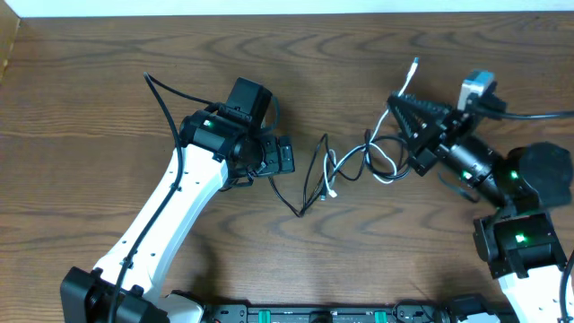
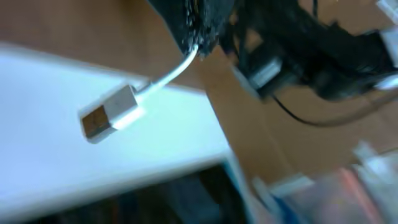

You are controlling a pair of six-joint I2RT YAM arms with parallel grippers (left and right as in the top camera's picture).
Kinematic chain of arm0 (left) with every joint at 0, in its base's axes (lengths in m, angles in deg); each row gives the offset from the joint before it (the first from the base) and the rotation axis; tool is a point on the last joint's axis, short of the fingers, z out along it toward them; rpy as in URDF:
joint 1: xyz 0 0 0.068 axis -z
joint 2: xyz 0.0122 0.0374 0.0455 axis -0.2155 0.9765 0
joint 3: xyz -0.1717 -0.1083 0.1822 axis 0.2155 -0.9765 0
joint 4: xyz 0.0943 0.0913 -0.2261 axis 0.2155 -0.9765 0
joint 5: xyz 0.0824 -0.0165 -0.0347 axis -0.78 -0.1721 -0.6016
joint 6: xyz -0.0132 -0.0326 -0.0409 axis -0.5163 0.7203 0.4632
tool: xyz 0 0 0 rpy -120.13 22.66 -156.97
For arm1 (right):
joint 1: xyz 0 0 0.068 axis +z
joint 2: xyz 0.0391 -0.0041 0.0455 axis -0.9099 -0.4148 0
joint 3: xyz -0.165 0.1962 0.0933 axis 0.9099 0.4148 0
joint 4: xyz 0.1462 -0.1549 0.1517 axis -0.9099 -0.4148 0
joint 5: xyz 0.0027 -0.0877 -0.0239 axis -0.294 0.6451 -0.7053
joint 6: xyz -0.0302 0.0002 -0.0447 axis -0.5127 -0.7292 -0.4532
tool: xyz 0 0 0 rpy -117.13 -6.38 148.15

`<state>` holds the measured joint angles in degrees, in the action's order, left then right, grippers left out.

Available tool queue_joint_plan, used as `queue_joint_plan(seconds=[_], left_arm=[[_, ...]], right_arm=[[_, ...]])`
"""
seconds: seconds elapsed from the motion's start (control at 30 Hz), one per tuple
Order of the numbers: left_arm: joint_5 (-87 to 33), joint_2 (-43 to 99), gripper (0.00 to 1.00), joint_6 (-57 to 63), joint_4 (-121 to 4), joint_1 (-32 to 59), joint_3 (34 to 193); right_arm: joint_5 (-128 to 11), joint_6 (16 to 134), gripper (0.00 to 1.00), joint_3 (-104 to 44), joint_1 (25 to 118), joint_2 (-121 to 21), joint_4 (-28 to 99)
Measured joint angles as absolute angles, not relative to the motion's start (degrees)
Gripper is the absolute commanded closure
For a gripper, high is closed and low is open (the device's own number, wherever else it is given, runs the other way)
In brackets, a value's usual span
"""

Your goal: Untangle cables

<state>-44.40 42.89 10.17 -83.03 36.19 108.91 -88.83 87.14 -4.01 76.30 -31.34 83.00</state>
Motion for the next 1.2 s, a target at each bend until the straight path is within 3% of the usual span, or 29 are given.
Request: queue_joint_plan(seconds=[0.17,0.73,0.97,1.2], left_arm=[[-44.40,42.89,0.00,10.19,-83.07,36.19,108.91],[-44.40,42.89,0.00,10.19,-83.09,36.19,108.91],[-44.40,42.89,0.00,10.17,-83.07,36.19,108.91],[-44.40,42.89,0.00,10.19,-83.09,36.19,108.91]], right_arm=[[-92.04,86.97,0.99,-4.84,76.33,-31.64,84.68],[-92.56,82.36,0.99,-5.21,76.33,-49.19,46.78],[-83.08,77.92,0.99,-5.21,76.33,-52.23,35.22],[-76.54,76.76,0.99,-5.21,76.33,-54.31,32.97]])
